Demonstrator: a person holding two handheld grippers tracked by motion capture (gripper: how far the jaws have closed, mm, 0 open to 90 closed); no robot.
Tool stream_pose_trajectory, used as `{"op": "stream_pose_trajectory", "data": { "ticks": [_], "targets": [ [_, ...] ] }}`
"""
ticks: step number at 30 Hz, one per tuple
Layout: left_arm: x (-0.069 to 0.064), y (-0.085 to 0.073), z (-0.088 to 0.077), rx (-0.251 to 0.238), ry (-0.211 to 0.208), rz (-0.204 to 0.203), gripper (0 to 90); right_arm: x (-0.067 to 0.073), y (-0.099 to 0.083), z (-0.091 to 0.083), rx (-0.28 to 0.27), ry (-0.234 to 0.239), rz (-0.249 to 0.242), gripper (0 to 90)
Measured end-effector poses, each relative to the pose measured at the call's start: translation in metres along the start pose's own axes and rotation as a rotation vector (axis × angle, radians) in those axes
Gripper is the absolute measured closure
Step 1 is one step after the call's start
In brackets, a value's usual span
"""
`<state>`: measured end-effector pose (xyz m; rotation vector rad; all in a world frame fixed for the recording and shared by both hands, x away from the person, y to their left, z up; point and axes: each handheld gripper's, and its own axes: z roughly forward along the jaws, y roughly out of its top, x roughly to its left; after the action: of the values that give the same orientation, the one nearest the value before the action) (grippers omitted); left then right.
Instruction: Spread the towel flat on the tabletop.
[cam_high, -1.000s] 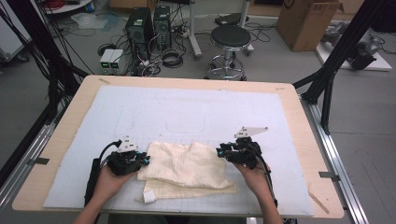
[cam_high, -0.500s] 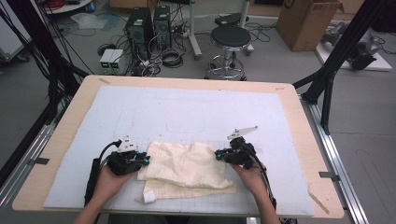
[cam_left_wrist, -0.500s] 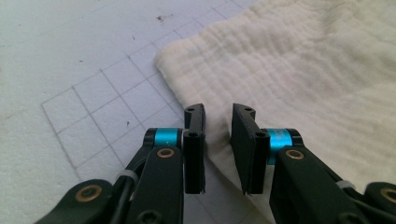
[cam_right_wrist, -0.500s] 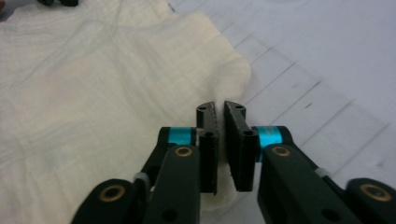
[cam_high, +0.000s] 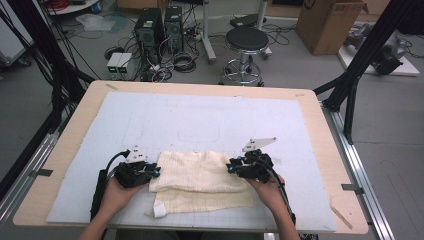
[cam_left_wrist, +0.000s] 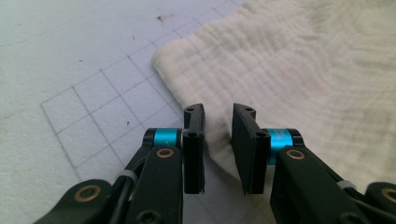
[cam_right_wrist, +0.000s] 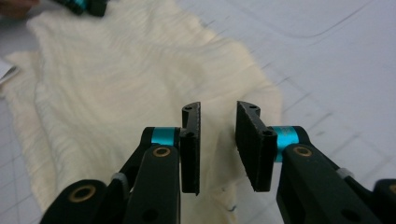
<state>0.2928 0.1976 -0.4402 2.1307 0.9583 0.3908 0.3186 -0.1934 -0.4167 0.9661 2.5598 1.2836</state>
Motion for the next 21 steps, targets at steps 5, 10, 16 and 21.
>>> {"op": "stream_pose_trajectory", "data": {
  "ticks": [5,10,16,21],
  "targets": [
    [0.000,0.000,0.000,-0.001,0.000,0.000,73.6,-0.012,-0.004,-0.004,0.004,-0.070,0.064,66.4],
    [0.000,0.000,0.000,-0.002,0.010,-0.004,67.7,-0.016,-0.007,0.008,0.071,-0.111,0.078,63.3],
    [0.007,0.007,0.007,-0.030,0.010,-0.061,60.3,-0.015,-0.008,0.014,0.108,-0.132,0.061,67.7],
    [0.011,0.016,0.016,-0.035,0.029,-0.062,60.1,-0.017,-0.009,0.014,0.103,-0.136,0.052,73.1]
  ]
}}
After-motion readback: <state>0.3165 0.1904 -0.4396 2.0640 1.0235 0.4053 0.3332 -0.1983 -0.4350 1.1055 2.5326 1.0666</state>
